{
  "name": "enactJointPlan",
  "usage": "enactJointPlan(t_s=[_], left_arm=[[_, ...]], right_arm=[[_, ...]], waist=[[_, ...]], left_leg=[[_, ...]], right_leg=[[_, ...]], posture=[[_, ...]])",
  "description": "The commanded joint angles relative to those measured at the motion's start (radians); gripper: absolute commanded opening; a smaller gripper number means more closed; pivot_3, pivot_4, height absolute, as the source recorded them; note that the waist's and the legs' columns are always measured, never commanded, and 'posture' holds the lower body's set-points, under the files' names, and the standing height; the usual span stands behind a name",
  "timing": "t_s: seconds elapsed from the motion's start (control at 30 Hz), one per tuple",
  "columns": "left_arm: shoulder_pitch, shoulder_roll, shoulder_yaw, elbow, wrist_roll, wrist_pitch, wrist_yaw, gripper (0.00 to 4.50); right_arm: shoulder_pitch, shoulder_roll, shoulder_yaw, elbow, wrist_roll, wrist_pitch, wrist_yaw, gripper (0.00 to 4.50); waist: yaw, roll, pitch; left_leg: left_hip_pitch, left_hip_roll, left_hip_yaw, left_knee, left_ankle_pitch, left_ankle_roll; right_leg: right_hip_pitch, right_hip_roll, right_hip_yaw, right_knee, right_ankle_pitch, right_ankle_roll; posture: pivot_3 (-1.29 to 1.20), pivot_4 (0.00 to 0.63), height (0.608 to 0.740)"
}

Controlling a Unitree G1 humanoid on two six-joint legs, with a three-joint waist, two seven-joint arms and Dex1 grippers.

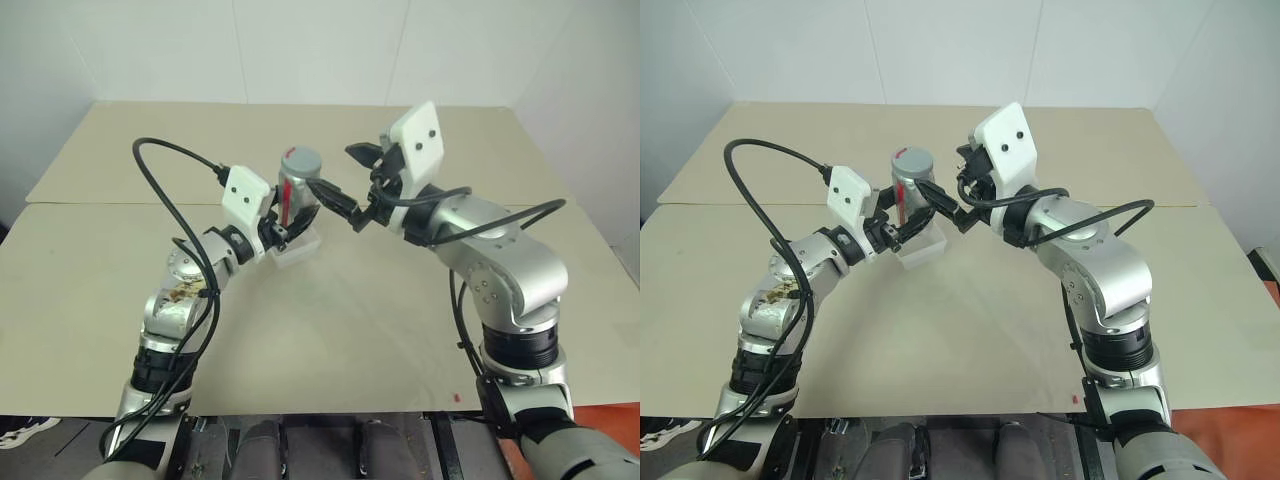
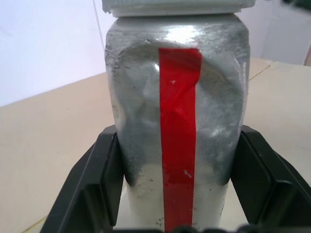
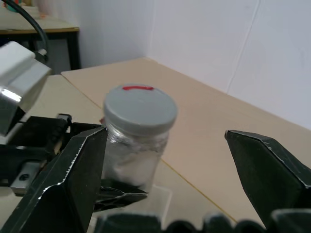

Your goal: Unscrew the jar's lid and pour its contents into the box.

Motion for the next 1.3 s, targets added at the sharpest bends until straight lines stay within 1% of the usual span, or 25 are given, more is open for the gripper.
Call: enactJointPlan(t_s=[0.03, 0.27, 0.47, 0.87, 1.3], left_arm=[[0.01, -0.027, 0.016, -0.033, -0.026, -0.034, 0.011, 2.74], [0.055, -0.068, 0.014, -0.046, -0.027, -0.064, 0.023, 2.74], [0.065, -0.083, 0.008, -0.051, -0.025, -0.076, 0.039, 2.74], [0.065, -0.083, 0.005, -0.071, -0.031, -0.066, 0.043, 2.74], [0.059, -0.078, 0.008, -0.066, -0.029, -0.069, 0.043, 2.74]], right_arm=[[-0.044, 0.013, -0.005, -0.017, 0.006, -0.038, 0.013, 4.46], [-0.06, 0.022, 0.01, -0.009, 0.004, -0.053, 0.043, 4.46], [-0.087, 0.049, 0.052, 0.035, -0.038, -0.076, 0.03, 4.46], [-0.124, 0.088, 0.069, 0.125, -0.114, -0.098, 0.001, 4.46], [-0.109, 0.072, 0.054, 0.118, -0.132, -0.087, 0.008, 4.46]], waist=[[0.001, 0.0, 0.0], [0.001, 0.0, 0.0], [0.0, 0.0, 0.0], [0.0, 0.0, 0.0], [0.0, 0.0, 0.0]], left_leg=[[0.0, 0.0, 0.0, 0.0, 0.0, 0.0], [0.0, 0.0, 0.0, 0.0, 0.0, 0.0], [0.0, 0.0, 0.0, 0.0, 0.0, 0.0], [0.0, 0.0, 0.0, 0.0, 0.0, 0.0], [0.0, 0.0, 0.0, 0.0, 0.0, 0.0]], right_leg=[[0.0, 0.0, 0.0, 0.0, 0.0, 0.0], [0.0, 0.0, 0.0, 0.0, 0.0, 0.0], [0.0, 0.0, 0.0, 0.0, 0.0, 0.0], [0.0, 0.0, 0.0, 0.0, 0.0, 0.0], [0.0, 0.0, 0.0, 0.0, 0.0, 0.0]], posture=[[0.0, 0.15, 0.74], [0.0, 0.15, 0.74], [0.0, 0.15, 0.74], [0.0, 0.15, 0.74], [0.0, 0.15, 0.74]])
